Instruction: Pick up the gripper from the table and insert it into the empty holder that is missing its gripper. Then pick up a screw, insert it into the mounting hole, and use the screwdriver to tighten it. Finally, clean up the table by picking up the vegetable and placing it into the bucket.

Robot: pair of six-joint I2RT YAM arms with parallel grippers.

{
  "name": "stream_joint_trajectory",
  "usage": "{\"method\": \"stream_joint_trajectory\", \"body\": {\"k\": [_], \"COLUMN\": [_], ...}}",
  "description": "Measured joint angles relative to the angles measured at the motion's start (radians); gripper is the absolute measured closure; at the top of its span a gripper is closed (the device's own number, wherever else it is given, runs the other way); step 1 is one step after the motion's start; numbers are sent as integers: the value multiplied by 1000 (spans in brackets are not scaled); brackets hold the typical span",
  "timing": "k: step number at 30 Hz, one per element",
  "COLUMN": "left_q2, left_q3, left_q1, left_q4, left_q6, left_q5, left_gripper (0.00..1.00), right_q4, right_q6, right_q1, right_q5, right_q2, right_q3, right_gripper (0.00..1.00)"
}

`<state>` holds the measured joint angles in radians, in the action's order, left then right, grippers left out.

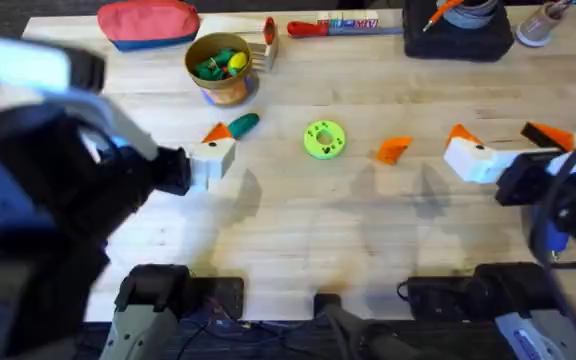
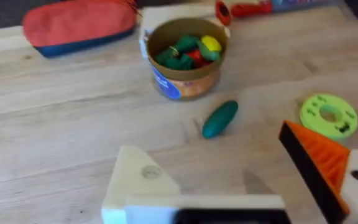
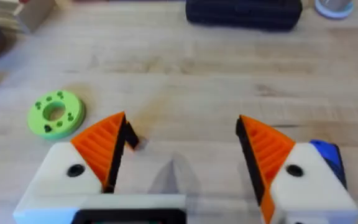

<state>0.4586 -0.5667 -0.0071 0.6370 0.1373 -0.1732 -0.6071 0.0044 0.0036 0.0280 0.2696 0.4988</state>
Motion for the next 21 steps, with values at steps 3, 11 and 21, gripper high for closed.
{"method": "stream_joint_trajectory", "body": {"k": [3, 11, 21], "left_q2": [197, 746, 714], "left_q3": [-114, -266, -266], "left_q1": [0, 0, -4], "left_q4": [110, 51, 70], "left_q6": [98, 170, 189], "left_q5": [-46, -124, -130], "left_gripper": [35, 35, 986], "right_q4": [-122, -239, -238], "right_q6": [0, 0, 0], "right_q1": [0, 0, 0], "right_q5": [0, 0, 1], "right_q2": [139, 447, 450], "right_q3": [145, 335, 335], "right_gripper": [10, 10, 10]}}
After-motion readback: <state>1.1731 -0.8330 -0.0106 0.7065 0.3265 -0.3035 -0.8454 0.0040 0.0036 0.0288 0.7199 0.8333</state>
